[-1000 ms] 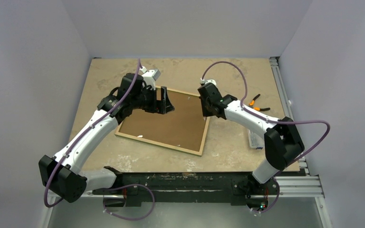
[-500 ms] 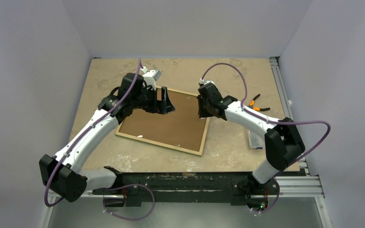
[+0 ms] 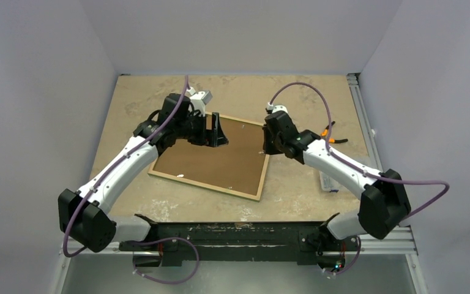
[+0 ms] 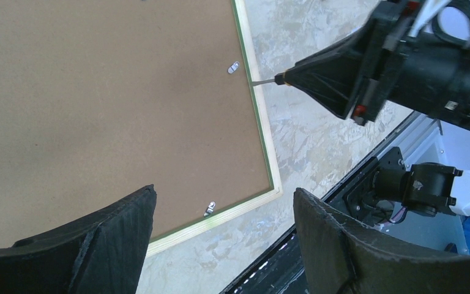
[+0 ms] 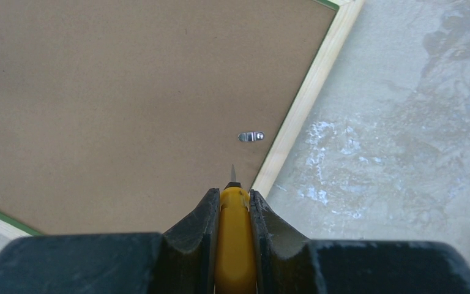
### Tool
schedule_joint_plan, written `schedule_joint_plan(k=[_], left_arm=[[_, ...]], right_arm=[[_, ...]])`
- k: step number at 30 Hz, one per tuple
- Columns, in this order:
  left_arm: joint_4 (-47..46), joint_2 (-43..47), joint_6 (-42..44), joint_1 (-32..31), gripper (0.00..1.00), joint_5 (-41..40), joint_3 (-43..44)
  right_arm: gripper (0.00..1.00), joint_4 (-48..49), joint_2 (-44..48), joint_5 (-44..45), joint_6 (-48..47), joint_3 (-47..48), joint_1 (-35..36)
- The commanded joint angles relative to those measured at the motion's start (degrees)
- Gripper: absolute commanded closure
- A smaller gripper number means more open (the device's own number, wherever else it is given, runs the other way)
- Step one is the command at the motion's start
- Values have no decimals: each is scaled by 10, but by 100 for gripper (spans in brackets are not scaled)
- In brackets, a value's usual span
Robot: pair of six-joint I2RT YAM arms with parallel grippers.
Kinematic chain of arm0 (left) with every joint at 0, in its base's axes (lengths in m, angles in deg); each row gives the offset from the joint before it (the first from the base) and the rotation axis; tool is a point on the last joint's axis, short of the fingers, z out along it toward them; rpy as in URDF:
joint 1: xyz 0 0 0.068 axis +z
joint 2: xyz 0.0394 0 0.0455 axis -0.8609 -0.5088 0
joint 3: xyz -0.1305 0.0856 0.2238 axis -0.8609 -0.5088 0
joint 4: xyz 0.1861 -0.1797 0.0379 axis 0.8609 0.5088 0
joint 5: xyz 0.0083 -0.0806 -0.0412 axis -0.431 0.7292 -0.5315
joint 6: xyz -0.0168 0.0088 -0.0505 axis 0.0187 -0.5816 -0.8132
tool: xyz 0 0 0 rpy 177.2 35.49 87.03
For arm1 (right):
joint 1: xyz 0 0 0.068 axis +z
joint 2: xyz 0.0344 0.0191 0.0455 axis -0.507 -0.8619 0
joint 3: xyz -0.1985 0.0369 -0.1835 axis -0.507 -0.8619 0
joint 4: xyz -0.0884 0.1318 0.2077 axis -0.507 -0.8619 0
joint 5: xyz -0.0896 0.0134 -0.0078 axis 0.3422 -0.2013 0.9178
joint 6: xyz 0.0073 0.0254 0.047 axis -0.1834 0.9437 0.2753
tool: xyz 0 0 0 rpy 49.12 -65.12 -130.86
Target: Take the photo out of the frame
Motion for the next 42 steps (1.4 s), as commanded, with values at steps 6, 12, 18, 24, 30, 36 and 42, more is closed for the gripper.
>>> schedule_joint_plan(k=[6,12,18,24,30,36,42], left_arm=[[-50,-50,-2,2,20,46,-13],[-56,-89,8,-29,20,32,-11],[-67,-100,12,-114,20,-28,-21],[-94,-85,6,-163,21,-84,-64],[-111,-47,126,-203,21,-151,-131],[-174,-25,220,-277,21,-276,-209],[-174,-44,227,-291,27,-317,-220]], right_arm=[[100,20,111,28,12,-80,3],[100,55,175,-16,59,-142,3],[100,86,236,-61,85,-198,3],[100,70,293,-49,78,-225,3],[100,77,334,-55,80,-253,2],[100,65,370,-53,76,-271,3],[100,41,405,-42,68,-278,3]])
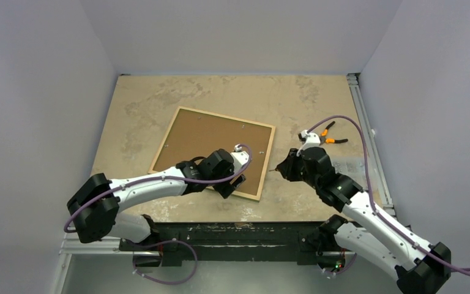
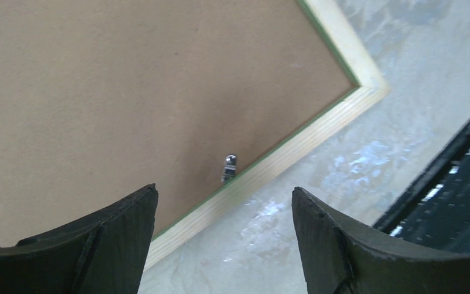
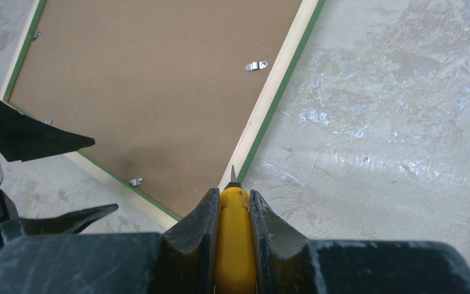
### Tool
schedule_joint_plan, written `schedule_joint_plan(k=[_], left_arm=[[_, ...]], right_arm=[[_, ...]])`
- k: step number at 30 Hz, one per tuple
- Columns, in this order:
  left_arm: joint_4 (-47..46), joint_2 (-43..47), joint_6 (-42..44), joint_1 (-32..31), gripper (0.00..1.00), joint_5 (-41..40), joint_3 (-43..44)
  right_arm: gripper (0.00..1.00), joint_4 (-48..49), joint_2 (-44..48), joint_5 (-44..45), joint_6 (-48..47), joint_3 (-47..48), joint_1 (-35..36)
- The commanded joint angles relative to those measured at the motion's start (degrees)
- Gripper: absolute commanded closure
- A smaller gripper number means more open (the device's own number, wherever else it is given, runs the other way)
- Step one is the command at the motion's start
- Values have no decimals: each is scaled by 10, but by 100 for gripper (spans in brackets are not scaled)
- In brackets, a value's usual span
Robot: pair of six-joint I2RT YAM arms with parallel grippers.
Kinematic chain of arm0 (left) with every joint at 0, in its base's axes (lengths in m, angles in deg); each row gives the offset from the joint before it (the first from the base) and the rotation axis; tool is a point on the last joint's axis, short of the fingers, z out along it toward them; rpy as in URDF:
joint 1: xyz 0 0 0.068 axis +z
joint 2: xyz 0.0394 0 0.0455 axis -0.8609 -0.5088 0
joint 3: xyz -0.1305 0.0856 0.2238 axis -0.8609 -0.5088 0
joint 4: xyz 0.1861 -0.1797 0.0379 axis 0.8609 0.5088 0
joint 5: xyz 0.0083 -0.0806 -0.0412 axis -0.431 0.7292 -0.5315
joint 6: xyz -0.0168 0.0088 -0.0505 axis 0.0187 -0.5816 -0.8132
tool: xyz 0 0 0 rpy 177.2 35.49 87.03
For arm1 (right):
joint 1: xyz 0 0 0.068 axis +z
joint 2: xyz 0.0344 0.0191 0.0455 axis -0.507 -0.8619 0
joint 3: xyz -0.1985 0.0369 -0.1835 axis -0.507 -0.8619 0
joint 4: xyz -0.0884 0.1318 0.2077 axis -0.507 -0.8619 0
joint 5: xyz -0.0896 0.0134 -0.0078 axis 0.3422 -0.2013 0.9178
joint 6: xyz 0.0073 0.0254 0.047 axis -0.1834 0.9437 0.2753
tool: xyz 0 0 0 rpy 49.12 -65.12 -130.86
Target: Take the photo out of the frame
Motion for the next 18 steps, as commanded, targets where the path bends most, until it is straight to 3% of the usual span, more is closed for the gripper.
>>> schedule_joint_plan(k=[1,5,9,12,18], left_arm=[[-35,-4,34,-14,29,-73,-3],[-27,2,24,-26,37,-76,-14],[31,-7,-12,-29,32,-34,8],[25,-2,-24,-29,28,7,-9],[17,-37,-26,-35,31,-9,9]], right_arm=[[100,-9,25,8,-4,-5,2],[100,-12,35,15,-5,-14,2],[100,-7,31,13,-6,-12,2],[100,-2,24,9,-10,-10,2],[100,6,7,-2,-13,-7,2]])
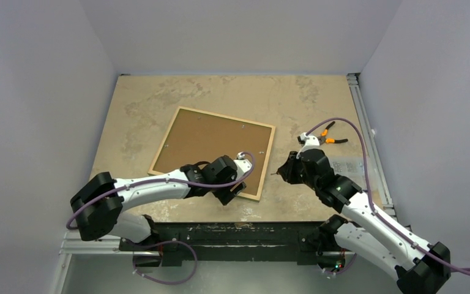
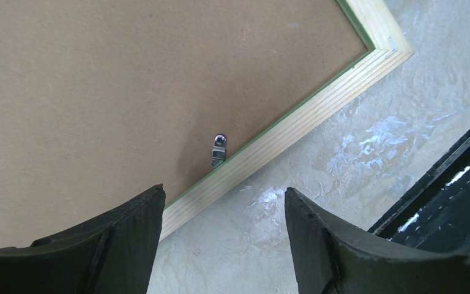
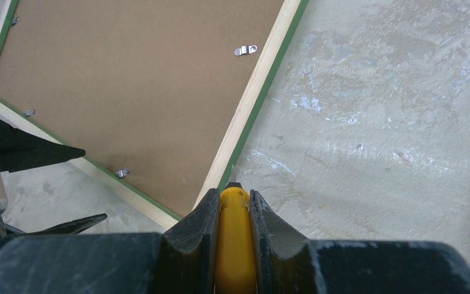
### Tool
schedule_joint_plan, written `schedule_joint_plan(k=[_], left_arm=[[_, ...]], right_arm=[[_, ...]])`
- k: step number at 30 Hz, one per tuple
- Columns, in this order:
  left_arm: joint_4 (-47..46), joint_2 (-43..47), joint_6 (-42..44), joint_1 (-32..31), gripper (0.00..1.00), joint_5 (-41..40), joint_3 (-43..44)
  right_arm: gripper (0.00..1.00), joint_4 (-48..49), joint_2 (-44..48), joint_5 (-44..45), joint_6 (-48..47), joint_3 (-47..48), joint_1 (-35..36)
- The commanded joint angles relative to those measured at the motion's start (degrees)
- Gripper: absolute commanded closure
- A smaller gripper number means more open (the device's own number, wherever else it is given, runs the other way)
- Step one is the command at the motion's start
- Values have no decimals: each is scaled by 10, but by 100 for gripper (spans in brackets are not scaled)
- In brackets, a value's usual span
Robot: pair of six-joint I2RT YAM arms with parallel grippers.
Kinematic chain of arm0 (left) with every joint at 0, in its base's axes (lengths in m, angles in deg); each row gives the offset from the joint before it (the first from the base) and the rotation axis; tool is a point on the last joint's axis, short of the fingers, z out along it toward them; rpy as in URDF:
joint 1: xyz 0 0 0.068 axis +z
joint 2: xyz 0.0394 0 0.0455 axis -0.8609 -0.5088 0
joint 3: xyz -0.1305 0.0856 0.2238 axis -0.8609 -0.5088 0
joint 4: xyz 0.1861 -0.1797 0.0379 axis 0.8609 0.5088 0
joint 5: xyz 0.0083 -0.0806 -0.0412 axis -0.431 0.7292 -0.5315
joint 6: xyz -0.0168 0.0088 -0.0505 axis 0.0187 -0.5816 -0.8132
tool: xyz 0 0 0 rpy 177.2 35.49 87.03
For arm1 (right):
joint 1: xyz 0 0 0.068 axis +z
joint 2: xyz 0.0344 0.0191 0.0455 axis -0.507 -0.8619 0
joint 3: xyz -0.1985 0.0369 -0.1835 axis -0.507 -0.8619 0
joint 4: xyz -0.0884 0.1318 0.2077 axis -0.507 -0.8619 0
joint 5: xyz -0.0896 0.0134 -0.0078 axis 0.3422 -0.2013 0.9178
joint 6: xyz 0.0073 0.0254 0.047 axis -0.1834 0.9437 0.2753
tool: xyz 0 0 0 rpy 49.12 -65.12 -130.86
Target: Take the photo out of the frame
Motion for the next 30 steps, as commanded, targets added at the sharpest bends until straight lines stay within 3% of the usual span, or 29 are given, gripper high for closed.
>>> schedule_joint_plan(k=[1,7,18,24,30], left_arm=[[-7,-33,-14,-5,32,-5,21],[18,-73,-49,-7,41,-57,39],[67,-124,-124,-38,80,-161,93],[55,-162,-148,-38,96,-175,146],[43,-213,-166,-31,100,-140,226]], right_arm=[[100,20,-8,-5,-9,9,2],[100,15,-3,1,-7,8,2],[100,16,-12,-4,2,7,2],[100,-32,29,64,31,19,2],[100,-71,100,123,56,26,2]])
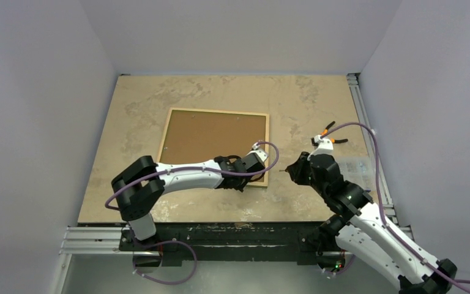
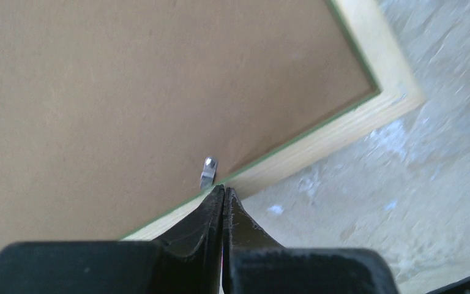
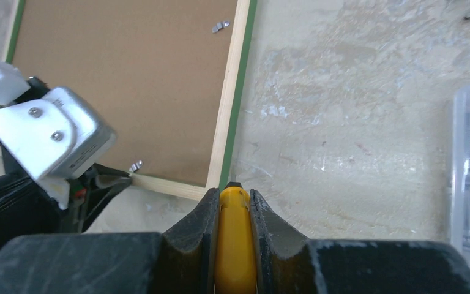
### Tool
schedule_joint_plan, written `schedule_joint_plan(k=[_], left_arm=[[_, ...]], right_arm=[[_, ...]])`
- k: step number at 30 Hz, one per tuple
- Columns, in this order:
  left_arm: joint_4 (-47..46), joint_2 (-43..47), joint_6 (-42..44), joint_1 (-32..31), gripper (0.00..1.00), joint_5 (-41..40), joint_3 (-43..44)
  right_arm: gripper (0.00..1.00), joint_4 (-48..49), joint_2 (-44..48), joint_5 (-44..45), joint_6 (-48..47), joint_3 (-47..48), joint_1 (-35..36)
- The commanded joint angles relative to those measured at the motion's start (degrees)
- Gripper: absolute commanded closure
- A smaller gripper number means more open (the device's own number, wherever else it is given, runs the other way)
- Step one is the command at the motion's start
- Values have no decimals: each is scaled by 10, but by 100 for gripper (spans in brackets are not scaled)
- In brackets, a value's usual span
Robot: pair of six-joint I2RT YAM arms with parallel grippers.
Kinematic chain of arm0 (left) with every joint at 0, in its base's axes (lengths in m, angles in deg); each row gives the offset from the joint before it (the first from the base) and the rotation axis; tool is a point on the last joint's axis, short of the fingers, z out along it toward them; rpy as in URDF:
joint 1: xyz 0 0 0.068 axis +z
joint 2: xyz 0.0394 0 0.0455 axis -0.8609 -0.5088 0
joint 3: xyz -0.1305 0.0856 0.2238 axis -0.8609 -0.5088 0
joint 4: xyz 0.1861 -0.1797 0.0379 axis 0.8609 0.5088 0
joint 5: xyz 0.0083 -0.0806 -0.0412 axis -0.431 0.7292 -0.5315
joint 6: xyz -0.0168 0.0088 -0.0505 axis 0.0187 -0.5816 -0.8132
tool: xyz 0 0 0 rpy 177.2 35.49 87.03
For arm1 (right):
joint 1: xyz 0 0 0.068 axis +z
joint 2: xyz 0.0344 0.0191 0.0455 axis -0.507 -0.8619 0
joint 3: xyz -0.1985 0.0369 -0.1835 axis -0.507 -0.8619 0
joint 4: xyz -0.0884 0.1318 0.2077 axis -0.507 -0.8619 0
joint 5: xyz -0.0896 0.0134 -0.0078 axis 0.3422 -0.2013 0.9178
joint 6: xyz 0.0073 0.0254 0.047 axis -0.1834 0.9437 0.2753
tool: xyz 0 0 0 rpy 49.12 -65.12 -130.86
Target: Take the photo out of the frame
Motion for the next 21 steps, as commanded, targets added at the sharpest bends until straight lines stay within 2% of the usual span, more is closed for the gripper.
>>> schedule_joint_plan(k=[1,5,9,13,14,17,21], left_arm=[[-31,-33,-32,12,100,17,66],[-64,-43,-65,31,100,77,78],[-107,-56,-107,59,100,175,106],[-83,-42,-67,68,97,200,138],[-81,-31,-45,70,90,210,132],[-93,2,27,71,56,239,89],[-106,16,107,69,38,282,50]], right_arm=[[100,-31,44,63,26,28,2],[100,-49,48,71,29,31,2],[100,-40,44,59,37,22,2],[100,-36,30,45,38,26,2],[100,-37,27,45,38,29,2],[100,-32,28,49,35,26,2],[100,-25,27,54,37,23,2]])
